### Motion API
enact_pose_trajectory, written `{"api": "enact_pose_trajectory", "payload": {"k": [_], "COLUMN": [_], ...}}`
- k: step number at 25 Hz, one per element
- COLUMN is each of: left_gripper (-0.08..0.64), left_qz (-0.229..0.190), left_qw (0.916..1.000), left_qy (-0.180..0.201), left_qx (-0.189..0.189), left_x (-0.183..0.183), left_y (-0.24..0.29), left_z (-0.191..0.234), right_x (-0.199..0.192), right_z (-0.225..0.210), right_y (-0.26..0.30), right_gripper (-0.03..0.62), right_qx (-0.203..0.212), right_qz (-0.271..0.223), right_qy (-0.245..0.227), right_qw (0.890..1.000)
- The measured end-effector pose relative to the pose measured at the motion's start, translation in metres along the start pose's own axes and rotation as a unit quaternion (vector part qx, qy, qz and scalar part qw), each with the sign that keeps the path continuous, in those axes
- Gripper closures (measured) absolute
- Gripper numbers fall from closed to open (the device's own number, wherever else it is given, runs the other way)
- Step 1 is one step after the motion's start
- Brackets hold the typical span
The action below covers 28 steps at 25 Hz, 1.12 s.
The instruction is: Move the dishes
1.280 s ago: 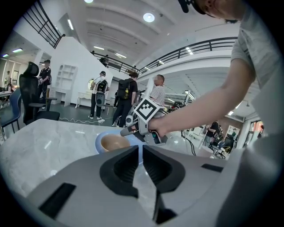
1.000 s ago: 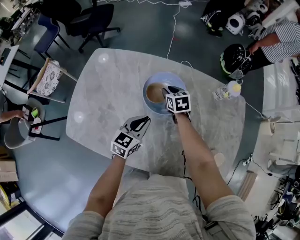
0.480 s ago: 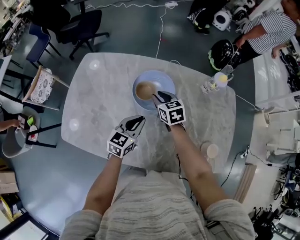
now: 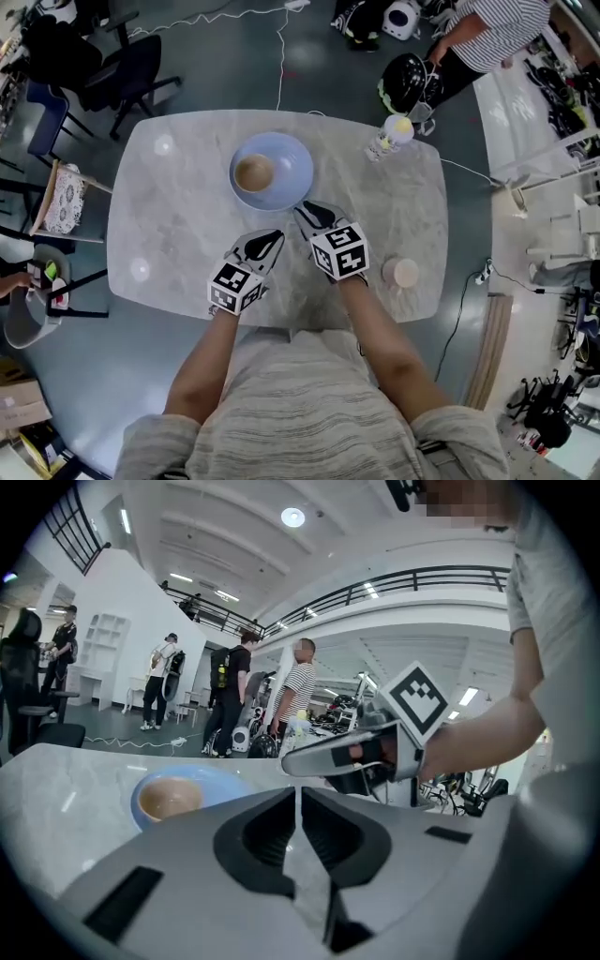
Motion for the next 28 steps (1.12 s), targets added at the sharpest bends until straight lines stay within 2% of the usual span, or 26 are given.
{"api": "enact_pose_trajectory", "payload": {"k": [4,15,28], "left_gripper": [0.532,0.533,0.532], "left_qz": [-0.001,0.029,0.068], "left_qw": [0.9995,0.9909,0.9765], "left_qy": [0.011,0.042,0.069], "left_qx": [-0.030,-0.124,-0.193], "left_x": [0.007,0.009,-0.001], "left_y": [0.014,0.058,0.097], "left_z": [-0.025,-0.087,-0.148], "right_x": [-0.019,-0.090,-0.162], "right_z": [-0.005,-0.032,-0.049], "right_y": [-0.037,-0.134,-0.205], "right_gripper": [0.493,0.562,0.566], "right_qx": [-0.023,-0.106,-0.159], "right_qz": [-0.005,-0.015,0.002], "right_qy": [0.002,0.066,0.130], "right_qw": [1.000,0.992,0.979]}}
Point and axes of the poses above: the fingertips, and each gripper's own axes: y forward along the fingers, z to its left, x out of its top, the point moved 5 cm from there along -y, backward along the fingers, and after that the axes turned 3 degrees about z, right-handed, at the moved point
